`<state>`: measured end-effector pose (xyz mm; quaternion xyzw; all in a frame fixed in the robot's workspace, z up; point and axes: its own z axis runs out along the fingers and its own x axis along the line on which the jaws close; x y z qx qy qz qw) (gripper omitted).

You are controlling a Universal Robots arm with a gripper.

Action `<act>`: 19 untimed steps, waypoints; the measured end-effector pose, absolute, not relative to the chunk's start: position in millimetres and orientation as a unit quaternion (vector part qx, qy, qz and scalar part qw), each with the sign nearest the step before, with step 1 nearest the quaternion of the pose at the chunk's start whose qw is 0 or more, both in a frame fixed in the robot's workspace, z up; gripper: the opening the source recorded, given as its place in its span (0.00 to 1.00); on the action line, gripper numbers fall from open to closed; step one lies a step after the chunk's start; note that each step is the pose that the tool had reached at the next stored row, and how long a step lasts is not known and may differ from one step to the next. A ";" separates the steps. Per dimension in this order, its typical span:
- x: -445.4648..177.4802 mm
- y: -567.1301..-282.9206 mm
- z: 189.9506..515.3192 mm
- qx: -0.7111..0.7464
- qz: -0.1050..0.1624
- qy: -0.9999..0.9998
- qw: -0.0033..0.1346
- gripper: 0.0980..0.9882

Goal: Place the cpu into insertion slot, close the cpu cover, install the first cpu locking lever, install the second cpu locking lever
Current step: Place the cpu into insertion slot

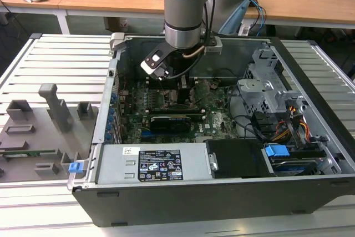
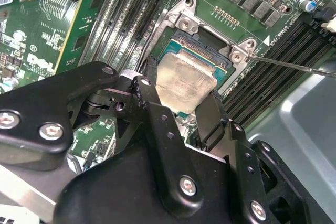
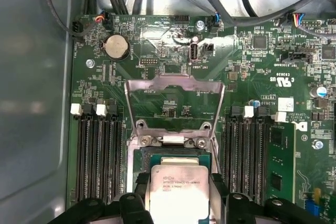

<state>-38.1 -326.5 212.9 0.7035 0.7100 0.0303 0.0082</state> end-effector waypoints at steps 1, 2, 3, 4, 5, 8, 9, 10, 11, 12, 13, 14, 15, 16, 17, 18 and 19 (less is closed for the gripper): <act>-38.1 -326.4 212.5 0.705 0.030 0.709 0.008 0.49; -38.1 -326.3 212.2 0.706 0.030 0.708 0.008 0.49; -38.1 -326.2 212.0 0.706 0.030 0.708 0.008 0.49; -38.2 -325.5 211.7 0.706 0.030 0.707 0.008 0.49; -38.1 -325.1 211.6 0.706 0.030 0.708 0.008 0.49; -38.1 -323.6 210.4 0.706 0.030 0.708 0.008 0.49; -38.2 -323.0 209.2 0.706 0.030 0.708 0.008 0.49; -38.3 -322.2 207.8 0.706 0.030 0.708 0.008 0.49; -38.2 -321.9 206.8 0.706 0.030 0.708 0.008 0.49; -38.2 -321.6 206.0 0.706 0.030 0.708 0.008 0.49; -38.3 -321.4 205.0 0.706 0.030 0.708 0.008 0.49; -38.5 -321.3 204.1 0.706 0.030 0.708 0.008 0.49; -38.8 -321.3 202.9 0.706 0.030 0.708 0.008 0.49; -39.3 -321.3 202.0 0.706 0.030 0.708 0.008 0.49; -39.4 -321.3 202.0 0.706 0.030 0.708 0.008 0.49; -39.3 -321.3 202.0 0.706 0.030 0.708 0.008 0.49; -39.4 -321.2 201.9 0.706 0.030 0.708 0.008 0.49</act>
